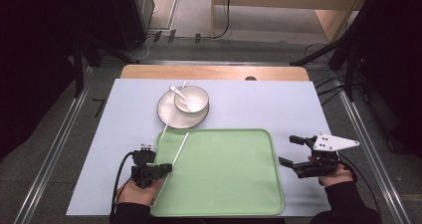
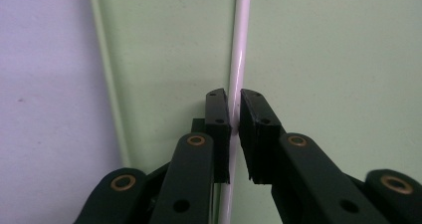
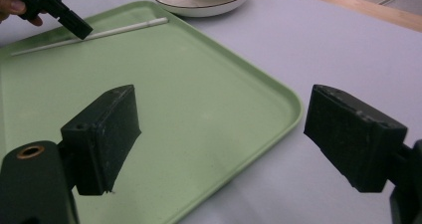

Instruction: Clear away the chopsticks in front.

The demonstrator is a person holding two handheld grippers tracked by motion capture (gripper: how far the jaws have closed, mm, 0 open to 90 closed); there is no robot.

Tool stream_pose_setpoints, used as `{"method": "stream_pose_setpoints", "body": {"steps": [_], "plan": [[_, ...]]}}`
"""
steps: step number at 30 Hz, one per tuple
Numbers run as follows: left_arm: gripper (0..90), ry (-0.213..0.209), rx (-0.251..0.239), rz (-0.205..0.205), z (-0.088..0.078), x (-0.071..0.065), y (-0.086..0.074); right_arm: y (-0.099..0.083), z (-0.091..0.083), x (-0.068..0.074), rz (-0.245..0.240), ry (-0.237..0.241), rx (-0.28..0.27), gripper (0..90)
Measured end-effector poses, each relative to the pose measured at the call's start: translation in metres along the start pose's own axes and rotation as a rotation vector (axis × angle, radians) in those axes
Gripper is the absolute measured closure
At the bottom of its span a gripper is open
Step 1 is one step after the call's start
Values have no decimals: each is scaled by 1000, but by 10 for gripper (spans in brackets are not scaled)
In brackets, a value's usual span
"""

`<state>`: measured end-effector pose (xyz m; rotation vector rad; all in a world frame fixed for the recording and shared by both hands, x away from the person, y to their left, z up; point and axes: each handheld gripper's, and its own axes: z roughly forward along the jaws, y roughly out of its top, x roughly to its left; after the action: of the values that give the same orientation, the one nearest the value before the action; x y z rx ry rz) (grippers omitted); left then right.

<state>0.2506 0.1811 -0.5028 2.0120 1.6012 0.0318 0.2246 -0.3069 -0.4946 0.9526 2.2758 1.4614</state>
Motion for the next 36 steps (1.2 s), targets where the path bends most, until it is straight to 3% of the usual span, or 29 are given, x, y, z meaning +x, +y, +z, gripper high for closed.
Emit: {"method": "stream_pose_setpoints", "body": {"steps": [5, 11, 17, 21, 29, 32, 36], "plan": [[780, -9, 3, -13, -2, 3, 1, 0, -1, 0, -4, 0, -1, 144], [652, -54, 27, 5, -2, 4, 4, 0, -1, 1, -6, 4, -3, 144], [546, -100, -10, 53, -10, 4, 9, 0, -1, 1, -4, 1, -1, 144], [484, -145, -9, 69, -15, 5, 9, 0, -2, 2, -6, -2, -1, 144], [423, -142, -70, 152, -29, 12, 27, -1, -1, 2, -9, 2, 3, 144], [408, -155, -96, 152, -35, 19, 34, -1, -2, 2, -3, -3, -1, 144], [403, -133, -101, 156, -37, 27, 50, -1, -3, 1, -1, -12, -3, 144]]}}
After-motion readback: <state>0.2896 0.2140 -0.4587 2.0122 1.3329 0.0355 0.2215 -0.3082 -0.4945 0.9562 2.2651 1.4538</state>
